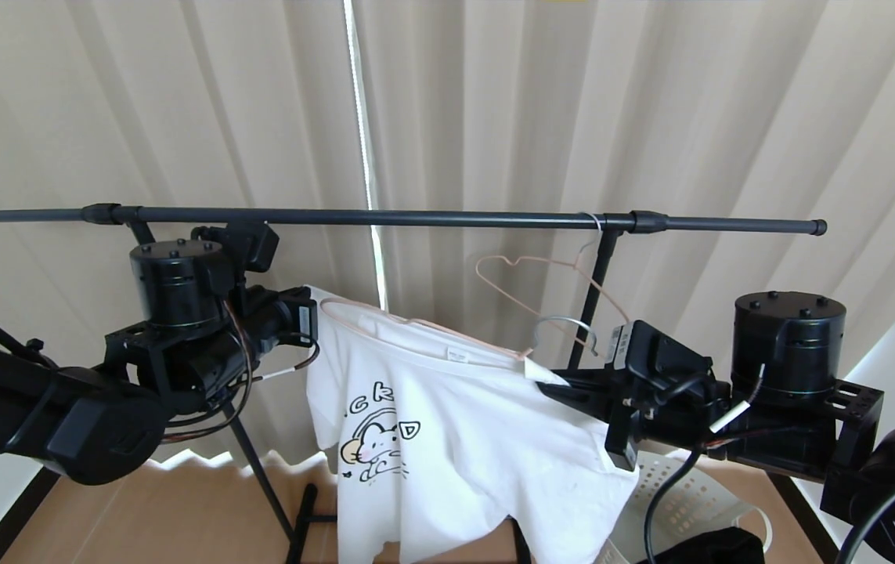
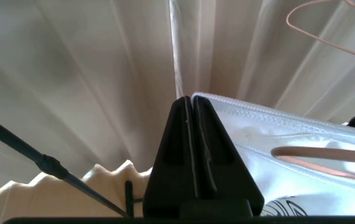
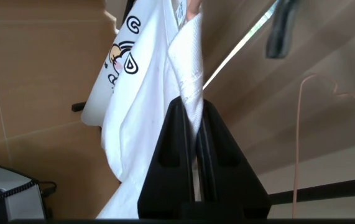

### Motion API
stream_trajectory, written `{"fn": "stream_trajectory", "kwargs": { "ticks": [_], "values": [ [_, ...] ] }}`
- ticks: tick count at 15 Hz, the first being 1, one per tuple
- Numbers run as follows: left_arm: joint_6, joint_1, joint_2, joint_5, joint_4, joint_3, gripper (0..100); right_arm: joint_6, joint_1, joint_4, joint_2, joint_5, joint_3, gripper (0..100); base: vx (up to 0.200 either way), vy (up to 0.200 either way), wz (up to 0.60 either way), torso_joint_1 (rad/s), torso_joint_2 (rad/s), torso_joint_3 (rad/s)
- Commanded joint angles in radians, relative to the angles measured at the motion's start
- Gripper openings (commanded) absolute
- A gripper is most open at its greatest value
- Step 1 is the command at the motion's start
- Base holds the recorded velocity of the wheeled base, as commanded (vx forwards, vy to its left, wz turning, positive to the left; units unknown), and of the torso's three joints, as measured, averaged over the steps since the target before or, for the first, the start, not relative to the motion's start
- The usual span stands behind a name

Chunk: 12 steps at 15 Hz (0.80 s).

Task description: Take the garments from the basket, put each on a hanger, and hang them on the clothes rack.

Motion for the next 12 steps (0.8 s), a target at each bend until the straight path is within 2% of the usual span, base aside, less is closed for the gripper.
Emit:
{"fn": "stream_trajectory", "kwargs": {
  "ticks": [1,3,5,12],
  "values": [
    [0.000,0.001,-0.003,-0.004,0.014,-0.024,0,-0.001,0.002,0.002,0.007,-0.002,-0.003,0,0.000,0.000,0.00,0.000,0.00,0.000],
    [0.000,-0.002,-0.003,-0.004,0.025,-0.038,0,-0.001,0.006,0.002,0.022,-0.015,-0.008,0,0.000,0.000,0.00,0.000,0.00,0.000],
    [0.000,-0.007,-0.010,-0.004,0.089,-0.072,0,-0.001,0.022,0.002,0.047,-0.057,-0.012,0,0.000,0.000,0.00,0.000,0.00,0.000],
    [0.052,-0.025,-0.052,-0.004,0.186,-0.098,0,-0.001,0.020,0.010,0.068,-0.084,-0.032,0,0.000,0.000,0.00,0.000,0.00,0.000]
  ]
}}
